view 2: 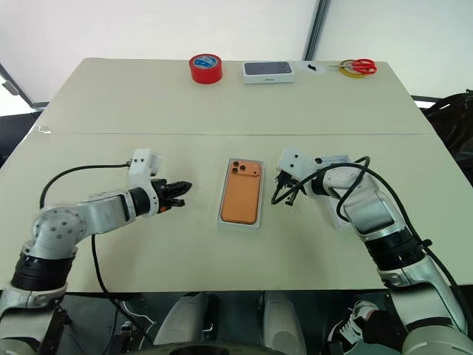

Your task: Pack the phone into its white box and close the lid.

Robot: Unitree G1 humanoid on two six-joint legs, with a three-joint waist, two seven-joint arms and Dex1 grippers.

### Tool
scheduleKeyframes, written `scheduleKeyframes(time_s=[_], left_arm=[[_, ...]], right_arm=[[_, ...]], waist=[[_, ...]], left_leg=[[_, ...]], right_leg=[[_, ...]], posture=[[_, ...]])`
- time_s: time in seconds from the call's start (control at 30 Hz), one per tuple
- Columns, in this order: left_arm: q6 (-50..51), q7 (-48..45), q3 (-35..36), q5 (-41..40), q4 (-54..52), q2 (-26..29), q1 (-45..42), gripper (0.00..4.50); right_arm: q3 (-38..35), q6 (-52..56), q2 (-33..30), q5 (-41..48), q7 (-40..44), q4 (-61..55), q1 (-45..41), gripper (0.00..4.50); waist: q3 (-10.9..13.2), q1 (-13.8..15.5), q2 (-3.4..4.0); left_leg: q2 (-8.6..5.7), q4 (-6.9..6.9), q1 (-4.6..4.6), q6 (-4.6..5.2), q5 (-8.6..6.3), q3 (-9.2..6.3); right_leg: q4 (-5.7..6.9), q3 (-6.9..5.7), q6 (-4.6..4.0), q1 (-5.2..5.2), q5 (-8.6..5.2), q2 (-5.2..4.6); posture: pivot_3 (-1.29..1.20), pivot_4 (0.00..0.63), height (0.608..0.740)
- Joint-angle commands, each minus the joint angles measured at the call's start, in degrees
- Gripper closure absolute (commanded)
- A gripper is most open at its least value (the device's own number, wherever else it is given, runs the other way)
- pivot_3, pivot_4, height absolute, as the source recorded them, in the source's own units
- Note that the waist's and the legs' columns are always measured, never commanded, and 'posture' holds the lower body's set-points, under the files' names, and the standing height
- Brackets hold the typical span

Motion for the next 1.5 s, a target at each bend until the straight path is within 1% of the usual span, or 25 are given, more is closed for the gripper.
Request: scheduleKeyframes(time_s=[0.03,0.2,0.33,0.6,0.67,0.77,0.9,1.1,1.23,1.37,1.47,1.5], left_arm=[[-0.2,-5.0,-6.4,10.4,1.3,-1.6,-4.7,4.46],[1.0,-11.2,-9.9,16.6,3.8,-6.2,-7.9,4.46],[3.0,-16.4,-13.3,20.4,4.4,-9.2,-9.9,4.46],[5.6,-24.5,-15.7,25.3,7.7,-17.5,-14.6,4.46],[5.7,-26.4,-17.1,26.8,9.4,-20.4,-16.3,4.46],[6.0,-28.1,-19.1,29.5,13.8,-26.0,-18.9,4.46],[5.9,-30.6,-19.6,32.7,17.4,-29.1,-20.1,4.46],[7.0,-33.1,-18.2,35.0,18.6,-31.1,-20.6,4.46],[8.0,-33.9,-16.8,36.3,18.3,-30.7,-20.5,4.46],[10.9,-35.0,-13.9,35.2,13.8,-27.5,-19.2,4.46],[12.8,-35.5,-10.0,34.4,9.7,-24.0,-17.2,4.46],[13.0,-35.6,-8.8,34.4,8.5,-22.6,-16.5,4.49]], right_arm=[[2.3,0.1,1.2,-2.9,-1.6,-3.6,-1.2,4.5],[4.2,1.0,2.2,-3.6,-1.0,-6.4,0.1,4.5],[4.1,2.2,1.6,-2.9,0.1,-9.1,0.7,4.5],[0.8,1.9,-4.9,-1.2,4.5,-13.4,5.0,4.5],[-1.4,1.4,-7.7,-0.7,5.8,-13.9,7.1,4.5],[-5.2,-0.5,-12.3,-0.3,7.3,-13.6,11.5,4.5],[-8.0,-1.5,-14.7,0.0,7.5,-12.9,14.8,4.5],[-9.7,-2.5,-15.1,-0.5,7.3,-11.8,16.7,4.5],[-10.8,-3.0,-15.9,-0.4,7.5,-11.3,17.3,4.5],[-14.1,-3.6,-18.5,0.9,9.1,-11.1,18.1,4.5],[-17.5,-2.9,-21.2,4.3,12.6,-11.9,19.4,4.5],[-18.5,-2.0,-21.9,5.4,13.4,-11.9,19.4,4.25]], waist=[[0.0,-0.1,0.0],[0.0,-0.2,0.0],[0.0,-0.1,0.0],[0.0,0.1,0.0],[0.0,0.1,-0.02],[0.0,1.0,-0.01],[0.0,1.1,-0.01],[0.0,1.2,0.01],[0.0,1.3,0.01],[0.0,1.3,0.02],[0.0,1.2,0.03],[0.0,1.1,0.04]], left_leg=[[-0.03,0.0,0.0,0.0,0.0,0.01],[0.0,-0.02,0.0,0.01,0.0,0.01],[0.0,-0.01,-0.01,0.01,0.0,-0.01],[-0.09,0.08,-0.02,0.12,-0.06,-0.03],[-0.13,0.09,-0.03,0.16,-0.08,-0.02],[-0.19,0.11,-0.04,0.17,-0.09,-0.03],[-0.19,0.11,-0.02,0.22,-0.11,0.0],[-0.06,0.11,0.03,0.21,-0.11,-0.03],[-0.01,0.11,0.01,0.21,-0.11,-0.02],[-0.01,0.12,0.0,0.21,-0.11,-0.02],[0.0,0.11,0.0,0.21,-0.11,-0.03],[0.03,0.11,0.02,0.21,-0.11,-0.03]], right_leg=[[0.0,0.0,0.0,0.0,0.0,0.01],[0.01,0.01,0.04,-0.05,-0.01,0.05],[0.03,0.0,0.05,-0.05,-0.01,0.06],[0.0,-0.01,0.13,0.05,-0.05,-0.17],[0.01,-0.01,0.16,0.05,-0.06,-0.22],[0.0,-0.05,0.23,0.08,-0.11,-0.24],[0.0,-0.02,0.24,0.05,-0.12,-0.23],[0.07,-0.03,0.32,0.04,-0.18,-0.04],[0.04,0.0,0.23,0.04,-0.12,-0.06],[0.05,0.0,0.23,0.03,-0.12,-0.08],[0.06,0.0,0.23,0.03,-0.12,-0.08],[0.07,0.0,0.23,0.03,-0.12,-0.06]], posture=[[0.0,0.15,0.732],[0.0,0.15,0.732],[0.0,0.15,0.732],[0.0,0.15,0.732],[0.0,0.15,0.732],[0.0,0.15,0.732],[0.0,0.15,0.732],[0.0,0.15,0.732],[0.0,0.15,0.732],[0.0,0.15,0.732],[0.0,0.15,0.732],[0.0,0.15,0.732]])
